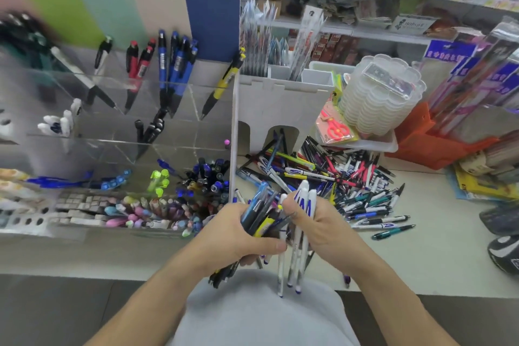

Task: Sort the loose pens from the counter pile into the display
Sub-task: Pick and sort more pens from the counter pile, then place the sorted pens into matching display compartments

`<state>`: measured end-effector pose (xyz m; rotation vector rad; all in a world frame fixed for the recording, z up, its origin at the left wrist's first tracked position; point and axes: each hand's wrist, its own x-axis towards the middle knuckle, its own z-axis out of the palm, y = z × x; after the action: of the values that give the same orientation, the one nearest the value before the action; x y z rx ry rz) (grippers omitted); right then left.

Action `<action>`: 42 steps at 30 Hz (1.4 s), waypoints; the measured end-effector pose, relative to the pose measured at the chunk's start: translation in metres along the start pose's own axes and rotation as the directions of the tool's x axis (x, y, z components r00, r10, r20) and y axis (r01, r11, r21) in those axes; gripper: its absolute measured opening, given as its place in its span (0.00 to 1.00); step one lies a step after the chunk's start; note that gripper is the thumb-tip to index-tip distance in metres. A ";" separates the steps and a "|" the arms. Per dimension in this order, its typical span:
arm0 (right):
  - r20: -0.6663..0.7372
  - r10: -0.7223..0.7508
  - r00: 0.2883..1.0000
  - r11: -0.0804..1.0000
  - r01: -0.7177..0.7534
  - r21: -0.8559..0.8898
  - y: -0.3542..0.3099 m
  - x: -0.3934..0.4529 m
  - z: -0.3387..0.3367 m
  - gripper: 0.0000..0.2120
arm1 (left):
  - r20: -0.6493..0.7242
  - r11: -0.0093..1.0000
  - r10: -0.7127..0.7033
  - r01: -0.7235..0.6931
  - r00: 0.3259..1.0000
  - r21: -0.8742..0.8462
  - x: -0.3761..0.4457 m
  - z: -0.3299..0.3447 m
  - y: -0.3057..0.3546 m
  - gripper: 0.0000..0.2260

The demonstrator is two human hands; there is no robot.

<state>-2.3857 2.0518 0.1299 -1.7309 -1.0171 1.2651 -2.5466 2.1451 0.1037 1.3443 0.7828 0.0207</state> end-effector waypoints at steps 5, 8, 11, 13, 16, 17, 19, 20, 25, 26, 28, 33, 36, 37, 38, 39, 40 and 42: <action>-0.190 -0.096 0.977 0.995 0.101 0.018 -0.017 0.020 -0.008 0.25 | -0.230 0.997 0.063 -0.070 0.971 -0.020 -0.026 -0.007 0.009 0.06; -0.369 -0.199 0.908 0.968 0.242 0.073 -0.046 0.036 -0.007 0.24 | -0.444 0.969 0.098 -0.187 0.891 -0.162 -0.049 -0.019 0.013 0.03; -0.389 -0.375 0.841 0.909 0.417 0.025 -0.088 0.055 0.009 0.18 | -0.594 0.917 0.045 -0.270 0.803 -0.295 -0.065 -0.041 0.007 0.04; -0.379 -0.486 0.788 0.848 0.530 0.014 -0.117 0.070 0.026 0.16 | -0.635 0.887 0.016 -0.303 0.773 -0.347 -0.072 -0.058 0.001 0.05; -0.431 -0.586 0.686 0.750 0.661 0.033 -0.159 0.100 0.064 0.16 | -0.647 0.848 -0.015 -0.333 0.763 -0.413 -0.084 -0.080 -0.007 0.05; -0.433 -0.616 0.658 0.717 0.696 0.037 -0.171 0.109 0.080 0.17 | -0.650 0.839 -0.018 -0.343 0.760 -0.423 -0.089 -0.086 -0.011 0.08; -0.397 -0.687 0.609 0.661 0.751 0.009 -0.192 0.126 0.113 0.18 | -0.670 0.822 -0.023 -0.368 0.742 -0.436 -0.097 -0.098 -0.017 0.12; -0.368 -0.720 0.589 0.637 0.771 -0.011 -0.199 0.135 0.130 0.19 | -0.683 0.814 -0.026 -0.381 0.730 -0.438 -0.101 -0.103 -0.020 0.11; -0.384 -0.752 0.537 0.615 0.780 -0.115 -0.209 0.172 0.194 0.14 | -0.724 0.770 -0.076 -0.421 0.685 -0.480 -0.114 -0.133 -0.040 0.05; -0.393 -0.762 0.514 0.605 0.781 -0.152 -0.206 0.177 0.202 0.12 | -0.730 0.764 -0.089 -0.424 0.678 -0.487 -0.115 -0.139 -0.044 0.05; -0.360 -0.796 0.487 0.578 0.788 -0.211 -0.196 0.187 0.215 0.07 | -0.741 0.750 -0.106 -0.436 0.663 -0.497 -0.117 -0.150 -0.051 0.08; -0.192 -0.860 0.472 0.510 0.805 -0.304 -0.169 0.199 0.229 0.13 | -0.730 0.735 -0.084 -0.452 0.678 -0.505 -0.117 -0.178 -0.058 0.07; -0.099 -0.911 0.400 0.410 0.858 -0.310 -0.158 0.199 0.228 0.09 | -0.715 0.738 -0.067 -0.449 0.695 -0.505 -0.114 -0.190 -0.058 0.09; -0.066 -0.934 0.350 0.352 0.880 -0.320 -0.154 0.199 0.227 0.08 | -0.717 0.743 -0.056 -0.451 0.695 -0.495 -0.113 -0.193 -0.057 0.08; -0.035 -0.950 0.311 0.304 0.891 -0.337 -0.150 0.199 0.227 0.07 | -0.721 0.746 -0.048 -0.456 0.692 -0.486 -0.111 -0.196 -0.057 0.07; -0.010 -0.955 0.295 0.279 0.892 -0.356 -0.146 0.200 0.226 0.07 | -0.724 0.743 -0.045 -0.461 0.688 -0.485 -0.110 -0.198 -0.056 0.06; 0.003 -0.950 0.311 0.288 0.882 -0.373 -0.143 0.200 0.226 0.08 | -0.723 0.736 -0.047 -0.466 0.689 -0.492 -0.108 -0.200 -0.055 0.05; 0.002 -0.904 0.428 0.390 0.824 -0.412 -0.142 0.201 0.228 0.08 | -0.711 0.723 -0.053 -0.465 0.701 -0.512 -0.105 -0.203 -0.053 0.05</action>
<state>-2.5906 2.3181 0.1305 -1.1478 -1.7674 0.1599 -2.7526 2.2588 0.1059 0.6824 1.0865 0.9861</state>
